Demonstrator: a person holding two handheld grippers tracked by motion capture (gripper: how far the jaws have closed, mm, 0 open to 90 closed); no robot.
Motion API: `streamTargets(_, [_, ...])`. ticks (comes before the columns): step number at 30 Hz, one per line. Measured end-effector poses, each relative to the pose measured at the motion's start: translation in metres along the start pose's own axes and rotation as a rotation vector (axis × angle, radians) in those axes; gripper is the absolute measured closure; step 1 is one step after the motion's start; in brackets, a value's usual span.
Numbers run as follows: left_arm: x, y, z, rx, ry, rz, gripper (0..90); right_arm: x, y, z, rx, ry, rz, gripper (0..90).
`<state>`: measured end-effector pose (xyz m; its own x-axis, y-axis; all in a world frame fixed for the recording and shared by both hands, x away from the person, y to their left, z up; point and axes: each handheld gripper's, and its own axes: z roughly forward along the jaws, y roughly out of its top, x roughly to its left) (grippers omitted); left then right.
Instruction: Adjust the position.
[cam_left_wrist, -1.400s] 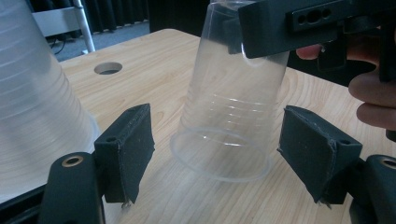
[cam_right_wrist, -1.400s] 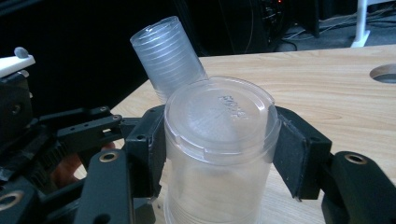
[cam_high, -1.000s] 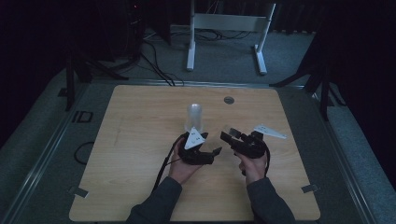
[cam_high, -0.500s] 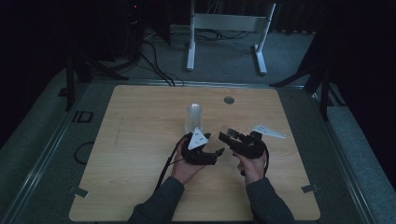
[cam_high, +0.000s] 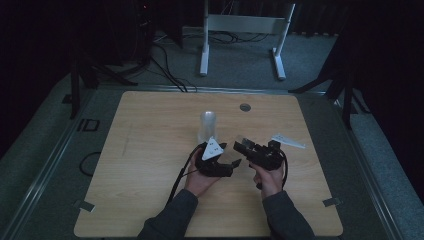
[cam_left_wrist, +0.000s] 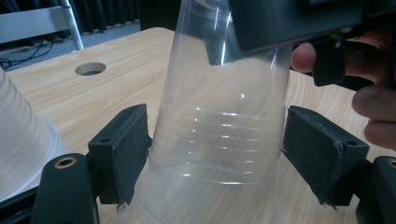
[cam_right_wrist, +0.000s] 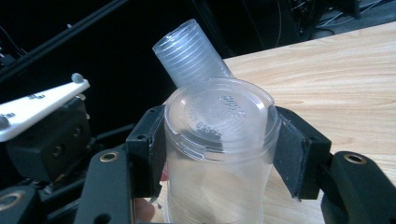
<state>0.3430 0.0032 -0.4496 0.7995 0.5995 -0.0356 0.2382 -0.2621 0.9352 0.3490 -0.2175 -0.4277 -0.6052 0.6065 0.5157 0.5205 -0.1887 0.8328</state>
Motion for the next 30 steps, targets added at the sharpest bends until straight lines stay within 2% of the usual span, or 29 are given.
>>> streamTargets(5, [0.0003,-0.0025,0.002,0.008,0.0,-0.004,23.2,-0.0002,0.0001,-0.0001,-0.002,0.012,0.015,40.8])
streamTargets(14, [0.0005,-0.004,0.0028,0.009,-0.001,-0.01,23.1,0.0002,0.0015,-0.0008,-0.006,0.022,0.011,40.8])
streamTargets(30, [-0.0017,-0.0048,0.0028,0.018,0.004,0.006,27.5,-0.0031,0.0005,-0.002,-0.015,0.029,0.035,40.8])
